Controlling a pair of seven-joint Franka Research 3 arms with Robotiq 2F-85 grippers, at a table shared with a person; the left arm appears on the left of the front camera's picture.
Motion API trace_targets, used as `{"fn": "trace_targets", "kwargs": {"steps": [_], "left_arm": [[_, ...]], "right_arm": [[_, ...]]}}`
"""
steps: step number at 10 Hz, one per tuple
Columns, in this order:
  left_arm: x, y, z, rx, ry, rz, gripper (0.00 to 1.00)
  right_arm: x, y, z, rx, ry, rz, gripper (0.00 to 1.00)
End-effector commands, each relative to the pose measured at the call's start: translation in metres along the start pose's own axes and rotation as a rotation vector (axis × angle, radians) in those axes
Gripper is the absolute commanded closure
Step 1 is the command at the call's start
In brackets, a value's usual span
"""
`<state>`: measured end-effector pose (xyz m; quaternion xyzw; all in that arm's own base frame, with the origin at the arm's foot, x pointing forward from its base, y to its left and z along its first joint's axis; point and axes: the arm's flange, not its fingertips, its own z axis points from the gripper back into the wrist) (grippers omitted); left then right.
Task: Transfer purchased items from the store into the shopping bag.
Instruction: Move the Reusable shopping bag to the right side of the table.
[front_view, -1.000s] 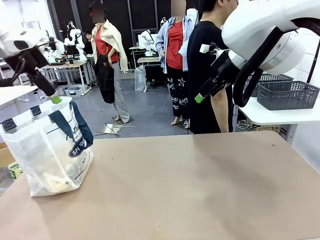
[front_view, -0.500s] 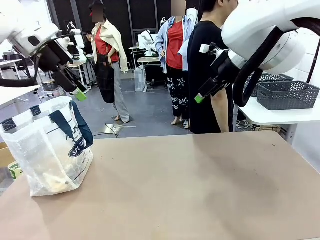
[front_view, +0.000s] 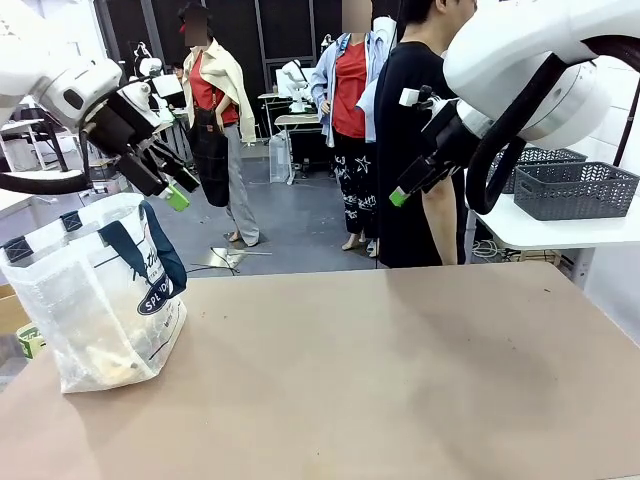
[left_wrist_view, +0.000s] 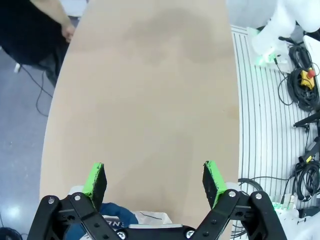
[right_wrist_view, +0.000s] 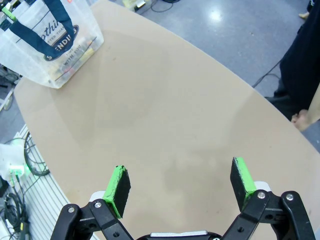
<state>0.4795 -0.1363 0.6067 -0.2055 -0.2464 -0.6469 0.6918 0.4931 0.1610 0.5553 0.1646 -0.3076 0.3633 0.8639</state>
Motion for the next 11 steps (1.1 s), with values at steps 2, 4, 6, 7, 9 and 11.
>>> {"fn": "trace_targets", "kwargs": {"steps": [2,4,6,7,9,11], "left_arm": [[0.0,0.0,0.0,0.0,0.0,0.0,0.0],[0.0,0.0,0.0,0.0,0.0,0.0,0.0],[0.0,0.0,0.0,0.0,0.0,0.0,0.0],[0.0,0.0,0.0,0.0,0.0,0.0,0.0],[0.0,0.0,0.0,0.0,0.0,0.0,0.0],[0.0,0.0,0.0,0.0,0.0,0.0,0.0]], "right_arm": [[0.0007,0.0005,0.0005,-0.006,0.012,-0.006,0.0],[0.0007,0.0005,0.0005,-0.006,0.012,-0.006,0.0],[0.0007,0.0005,0.0005,-0.006,0.012,-0.006,0.0],[0.0007,0.0005,0.0005,-0.006,0.012,-0.006,0.0],[0.0007,0.0005,0.0005,-0.006,0.012,-0.006,0.0],[0.0007,0.0005,0.0005,-0.006,0.012,-0.006,0.0]]}}
